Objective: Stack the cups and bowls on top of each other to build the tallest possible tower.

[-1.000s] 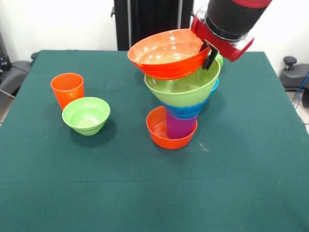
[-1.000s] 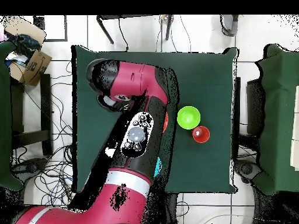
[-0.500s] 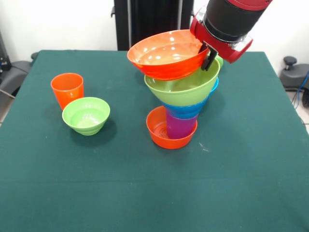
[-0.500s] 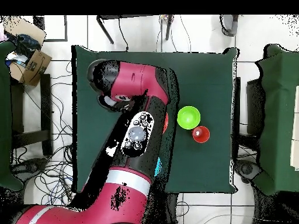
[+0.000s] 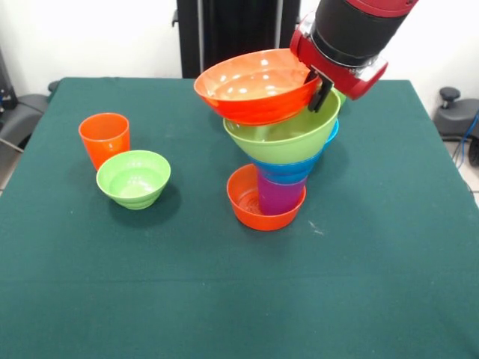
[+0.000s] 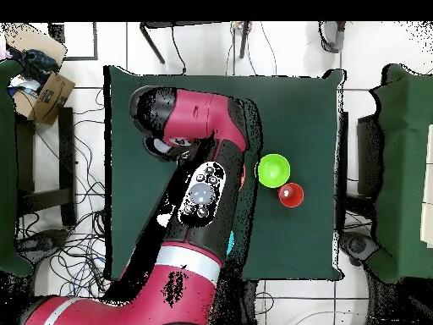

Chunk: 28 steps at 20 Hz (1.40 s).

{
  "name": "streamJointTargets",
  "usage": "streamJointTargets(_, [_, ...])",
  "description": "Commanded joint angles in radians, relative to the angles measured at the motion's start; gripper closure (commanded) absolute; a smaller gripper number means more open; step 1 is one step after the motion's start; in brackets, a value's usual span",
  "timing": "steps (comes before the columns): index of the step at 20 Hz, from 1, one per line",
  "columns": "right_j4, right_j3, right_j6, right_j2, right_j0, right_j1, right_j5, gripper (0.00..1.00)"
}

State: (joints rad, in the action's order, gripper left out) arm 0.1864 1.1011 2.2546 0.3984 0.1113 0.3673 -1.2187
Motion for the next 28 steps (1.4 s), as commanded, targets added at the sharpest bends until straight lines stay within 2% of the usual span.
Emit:
streamJointTargets(1, [-0.007,0.023,0.114,-0.088,-0.022,-0.050,0.083,1.00])
streamJointTargets(12, [0.005,0.018,0.137,-0.093,-0.011,-0.057,0.084,1.00])
streamJointTargets(28, [0.035,-0.056,0.170,-0.095,-0.007,-0.099,0.035,1.00])
